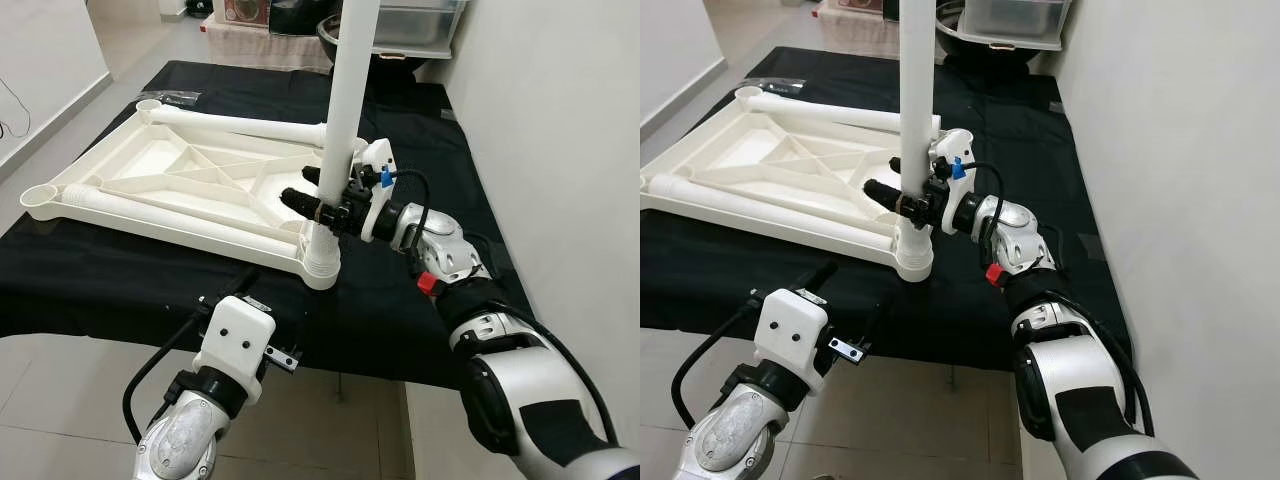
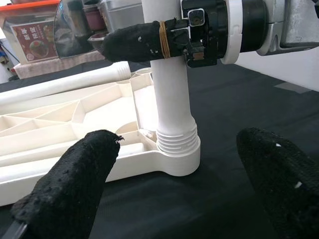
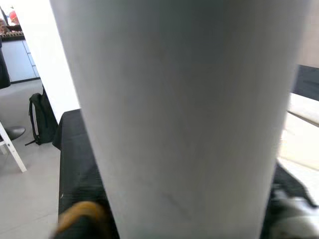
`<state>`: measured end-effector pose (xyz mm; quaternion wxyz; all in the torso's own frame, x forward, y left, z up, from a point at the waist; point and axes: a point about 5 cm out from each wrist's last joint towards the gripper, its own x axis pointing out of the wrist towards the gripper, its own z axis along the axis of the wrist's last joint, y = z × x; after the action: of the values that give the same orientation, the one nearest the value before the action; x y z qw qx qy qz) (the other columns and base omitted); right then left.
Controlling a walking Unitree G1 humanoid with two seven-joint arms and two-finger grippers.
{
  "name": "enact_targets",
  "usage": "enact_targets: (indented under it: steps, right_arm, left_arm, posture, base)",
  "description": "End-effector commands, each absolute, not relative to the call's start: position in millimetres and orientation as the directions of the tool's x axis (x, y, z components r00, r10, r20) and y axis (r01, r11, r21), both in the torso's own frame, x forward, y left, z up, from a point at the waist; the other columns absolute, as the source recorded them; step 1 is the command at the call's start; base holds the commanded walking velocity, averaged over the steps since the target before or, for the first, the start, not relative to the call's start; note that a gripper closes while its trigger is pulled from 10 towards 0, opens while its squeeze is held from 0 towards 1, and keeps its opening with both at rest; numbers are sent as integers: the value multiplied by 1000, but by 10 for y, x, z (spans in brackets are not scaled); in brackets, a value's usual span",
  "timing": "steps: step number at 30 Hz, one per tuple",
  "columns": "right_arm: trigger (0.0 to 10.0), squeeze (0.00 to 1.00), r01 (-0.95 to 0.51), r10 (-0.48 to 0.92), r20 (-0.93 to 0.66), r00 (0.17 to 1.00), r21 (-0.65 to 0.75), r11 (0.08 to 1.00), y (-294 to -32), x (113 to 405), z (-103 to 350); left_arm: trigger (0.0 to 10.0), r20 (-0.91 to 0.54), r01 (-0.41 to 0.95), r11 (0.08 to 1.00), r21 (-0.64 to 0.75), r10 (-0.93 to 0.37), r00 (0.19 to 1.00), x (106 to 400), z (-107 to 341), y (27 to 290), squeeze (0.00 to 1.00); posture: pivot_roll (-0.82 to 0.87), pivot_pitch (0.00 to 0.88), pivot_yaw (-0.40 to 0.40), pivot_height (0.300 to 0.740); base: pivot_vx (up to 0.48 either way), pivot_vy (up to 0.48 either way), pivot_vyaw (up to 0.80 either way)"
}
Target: Building children table
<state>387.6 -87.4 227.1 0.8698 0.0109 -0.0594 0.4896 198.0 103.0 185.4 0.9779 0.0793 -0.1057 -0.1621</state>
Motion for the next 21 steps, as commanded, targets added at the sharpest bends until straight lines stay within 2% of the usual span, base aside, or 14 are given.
enact_targets:
  steps: [1,10,12,13,15,16,19,20,21]
  right_arm:
    - [0,0,-855,852,118,510,-42,517,-849,3872,2259]
    - [0,0,-809,805,129,578,-40,587,-868,3875,2204]
    - [0,0,-743,740,139,658,-36,668,-898,3881,2167]
    - [0,0,-743,740,139,658,-36,668,-898,3881,2167]
    - [0,0,-656,654,138,744,-32,754,-946,3885,2122]
    - [0,0,-656,654,138,744,-32,754,-946,3885,2122]
    - [0,0,-463,465,98,880,-44,885,-1014,3889,2034]
    - [0,0,-463,465,98,880,-44,885,-1014,3889,2034]
    - [0,0,-259,260,39,965,-35,965,-1088,3925,1980]
  left_arm:
    - [10000,164,298,936,190,-329,930,1981,1832,1028,0]
    - [10000,169,288,936,203,-323,931,2012,1842,1056,0]
    - [10000,171,281,937,207,-317,933,2032,1845,1081,0]
    - [10000,171,281,937,207,-317,933,2032,1845,1081,0]
    - [10000,173,277,938,211,-314,934,2048,1848,1098,0]
    - [10000,173,277,938,211,-314,934,2048,1848,1098,0]
    - [10000,177,275,937,216,-314,933,2070,1860,1113,0]
    - [10000,177,275,937,216,-314,933,2070,1860,1113,0]
    - [10000,179,275,937,216,-315,932,2077,1864,1115,0]
  posture:
    - [143,118,-113,740]
    - [142,117,-110,740]
    - [140,117,-105,740]
    - [140,117,-105,740]
    - [139,118,-105,740]
    - [139,118,-105,740]
    - [132,118,-100,740]
    - [132,118,-100,740]
    - [132,118,-99,740]
  base:
    - [0,0,0]
    - [0,0,0]
    - [0,0,0]
    - [0,0,0]
    - [0,0,0]
    - [0,0,0]
    - [0,0,0]
    - [0,0,0]
    - [0,0,0]
